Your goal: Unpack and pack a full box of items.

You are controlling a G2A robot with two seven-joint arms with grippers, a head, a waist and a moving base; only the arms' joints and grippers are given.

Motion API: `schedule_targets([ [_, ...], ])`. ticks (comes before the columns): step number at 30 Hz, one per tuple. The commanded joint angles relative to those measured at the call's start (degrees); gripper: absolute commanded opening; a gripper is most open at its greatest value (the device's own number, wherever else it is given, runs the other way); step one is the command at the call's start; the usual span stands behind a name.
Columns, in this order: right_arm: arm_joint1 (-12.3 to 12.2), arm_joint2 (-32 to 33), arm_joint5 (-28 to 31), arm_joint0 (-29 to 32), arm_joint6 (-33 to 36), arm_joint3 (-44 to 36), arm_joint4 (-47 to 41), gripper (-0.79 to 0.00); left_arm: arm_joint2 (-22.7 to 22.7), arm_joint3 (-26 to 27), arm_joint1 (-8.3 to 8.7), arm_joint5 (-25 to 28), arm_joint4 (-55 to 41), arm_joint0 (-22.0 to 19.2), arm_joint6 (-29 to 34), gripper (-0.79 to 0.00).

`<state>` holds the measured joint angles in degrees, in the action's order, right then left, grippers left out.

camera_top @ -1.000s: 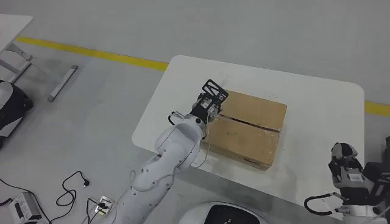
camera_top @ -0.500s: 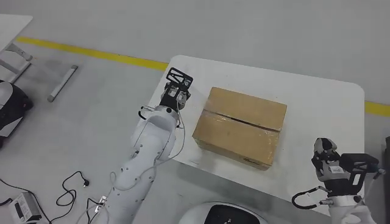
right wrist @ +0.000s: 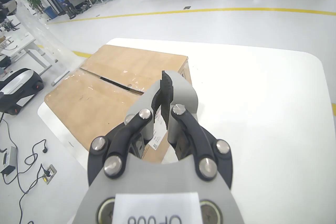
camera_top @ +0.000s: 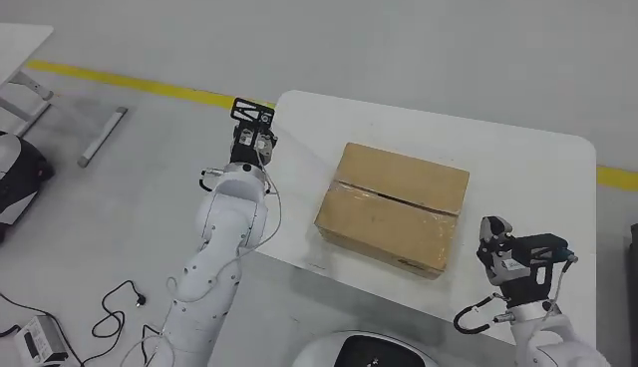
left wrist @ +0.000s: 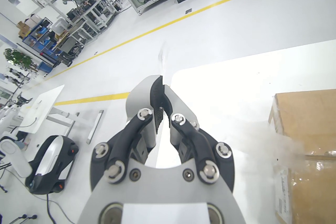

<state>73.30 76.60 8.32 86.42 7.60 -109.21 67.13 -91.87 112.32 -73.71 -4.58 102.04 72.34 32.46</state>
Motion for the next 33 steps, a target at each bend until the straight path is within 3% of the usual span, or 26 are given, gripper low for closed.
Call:
schedule_targets([
  [1,0.0,-0.8,0.4,-0.4,0.5,0.8,0.9,-0.785,-1.0,-0.5,0.11,-0.8,2.3,0.1,-0.4,-0.785],
  [5,0.0,-2.0,1.2,-0.9,0.5,2.2,3.2,-0.785,-2.1,-0.5,-0.15,-4.5,0.8,-0.4,-0.6,-0.785],
  [12,0.0,-3.1,1.9,-1.8,0.9,3.9,4.8,-0.785,-1.1,-3.8,-0.33,-4.4,1.3,-1.5,-1.3,-0.785],
  [13,0.0,-3.3,1.9,-2.0,1.0,4.1,5.0,-0.785,-0.9,-4.2,-0.36,-4.4,1.5,-1.8,-1.3,-0.683],
  [14,0.0,-3.5,1.8,-2.2,0.9,4.3,5.0,-0.785,-0.8,-4.7,-0.45,-5.1,1.3,-2.0,-0.9,-0.166],
  [15,0.0,-3.6,1.8,-2.4,1.1,4.6,5.2,-0.785,-0.6,-5.0,-0.52,-5.6,1.3,-2.2,-0.5,0.0],
  [21,0.1,-4.3,1.2,-2.9,1.3,5.2,5.4,-0.785,-0.8,-5.9,-0.6,-7.0,5.2,-2.9,2.0,0.0],
  [33,0.2,-3.9,1.0,-2.9,0.4,5.3,2.7,-0.785,-5.4,-5.1,-0.68,-5.5,-1.0,-2.5,4.2,0.0],
])
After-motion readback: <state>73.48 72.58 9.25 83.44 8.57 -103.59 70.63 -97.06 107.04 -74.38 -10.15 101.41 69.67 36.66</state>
